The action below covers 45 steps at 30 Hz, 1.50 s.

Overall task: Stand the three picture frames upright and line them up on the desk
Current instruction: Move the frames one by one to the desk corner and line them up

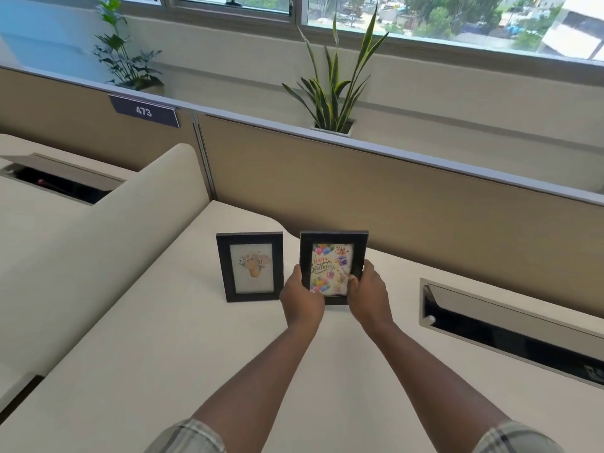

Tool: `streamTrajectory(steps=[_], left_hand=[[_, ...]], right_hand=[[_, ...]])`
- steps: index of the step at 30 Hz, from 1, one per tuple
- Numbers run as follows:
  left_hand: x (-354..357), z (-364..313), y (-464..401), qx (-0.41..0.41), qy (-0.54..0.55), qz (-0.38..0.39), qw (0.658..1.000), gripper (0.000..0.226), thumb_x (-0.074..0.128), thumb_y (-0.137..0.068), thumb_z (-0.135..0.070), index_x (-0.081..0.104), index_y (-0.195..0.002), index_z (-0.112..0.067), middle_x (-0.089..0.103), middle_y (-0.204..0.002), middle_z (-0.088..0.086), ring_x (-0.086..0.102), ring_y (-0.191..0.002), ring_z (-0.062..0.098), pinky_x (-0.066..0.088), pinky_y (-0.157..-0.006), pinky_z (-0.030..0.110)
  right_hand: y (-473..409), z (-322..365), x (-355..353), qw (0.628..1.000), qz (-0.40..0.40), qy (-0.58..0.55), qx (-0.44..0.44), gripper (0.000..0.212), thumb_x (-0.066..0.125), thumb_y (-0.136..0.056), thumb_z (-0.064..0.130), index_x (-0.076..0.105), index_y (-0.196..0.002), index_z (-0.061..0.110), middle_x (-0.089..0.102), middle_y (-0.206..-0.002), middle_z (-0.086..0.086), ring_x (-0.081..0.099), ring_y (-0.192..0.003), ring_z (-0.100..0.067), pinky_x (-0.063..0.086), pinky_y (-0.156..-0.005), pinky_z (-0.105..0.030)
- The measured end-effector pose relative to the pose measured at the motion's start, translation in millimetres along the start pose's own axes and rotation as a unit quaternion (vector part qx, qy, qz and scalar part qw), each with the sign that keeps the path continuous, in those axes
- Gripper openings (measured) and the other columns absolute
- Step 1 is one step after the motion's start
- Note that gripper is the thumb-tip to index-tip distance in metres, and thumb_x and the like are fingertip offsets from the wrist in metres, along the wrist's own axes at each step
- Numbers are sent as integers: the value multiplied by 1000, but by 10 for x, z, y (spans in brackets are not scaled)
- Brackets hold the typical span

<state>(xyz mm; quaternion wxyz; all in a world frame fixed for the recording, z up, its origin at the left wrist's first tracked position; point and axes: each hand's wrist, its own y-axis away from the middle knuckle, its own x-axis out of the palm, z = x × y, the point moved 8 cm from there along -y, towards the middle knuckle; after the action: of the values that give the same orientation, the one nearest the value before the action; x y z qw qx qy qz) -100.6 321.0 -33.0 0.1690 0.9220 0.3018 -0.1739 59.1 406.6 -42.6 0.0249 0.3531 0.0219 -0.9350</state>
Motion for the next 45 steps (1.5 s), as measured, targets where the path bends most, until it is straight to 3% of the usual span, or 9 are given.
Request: streamTrajectory(steps=[2,8,13,18,24,40,45], left_hand=[[51,43,-79,-6,2,-2,1000,65,68,-86,-6,41,-144,-18,55,-136,7,54,-127,24,57,-84,29],[106,185,-147,-15,27,-27,999,72,66,-87,-4,33,-148,-19,51,-140,6,50,-130,22,56,-90,35],[190,367,-93,-31,7,-22,999,74,64,-85,2,32,-149,-15,50,-142,9,48,-133,25,52,-97,36],[294,680,-38,-102,-52,20,993,80,62,-85,5,23,-152,-13,44,-150,10,46,-136,31,45,-104,35],[312,708,-91,-104,-68,31,992,83,64,-84,4,21,-153,-13,44,-150,11,46,-135,32,46,-104,37],[278,711,-96,-101,-92,81,987,85,61,-86,1,12,-154,-13,41,-152,11,46,-135,31,47,-103,35],[280,655,9,-110,-101,85,985,82,61,-86,-1,14,-153,-8,36,-155,13,42,-138,31,45,-104,35]], right_hand=[[-107,-26,110,1000,8,-10,8,30,49,-96,31,42,-125,25,60,-124,-3,61,-114,-19,52,-68,-20],[-130,-140,309,1000,22,-9,2,36,48,-97,27,36,-131,29,56,-130,-2,57,-117,-17,42,-68,-10],[-22,-260,333,999,45,12,-5,44,51,-97,23,36,-138,25,55,-137,-3,55,-123,-22,52,-90,-33],[207,-609,515,989,128,56,40,56,52,-97,22,30,-148,19,43,-151,-3,44,-136,-24,38,-109,-35],[196,-605,539,986,142,66,48,61,53,-96,23,25,-150,19,37,-155,-2,38,-140,-23,34,-112,-35],[222,-521,559,986,150,59,46,60,57,-94,21,30,-147,22,43,-150,0,44,-136,-20,38,-106,-30],[326,-579,494,980,157,85,90,67,53,-97,28,18,-153,18,26,-160,-2,30,-145,-23,30,-114,-35]])
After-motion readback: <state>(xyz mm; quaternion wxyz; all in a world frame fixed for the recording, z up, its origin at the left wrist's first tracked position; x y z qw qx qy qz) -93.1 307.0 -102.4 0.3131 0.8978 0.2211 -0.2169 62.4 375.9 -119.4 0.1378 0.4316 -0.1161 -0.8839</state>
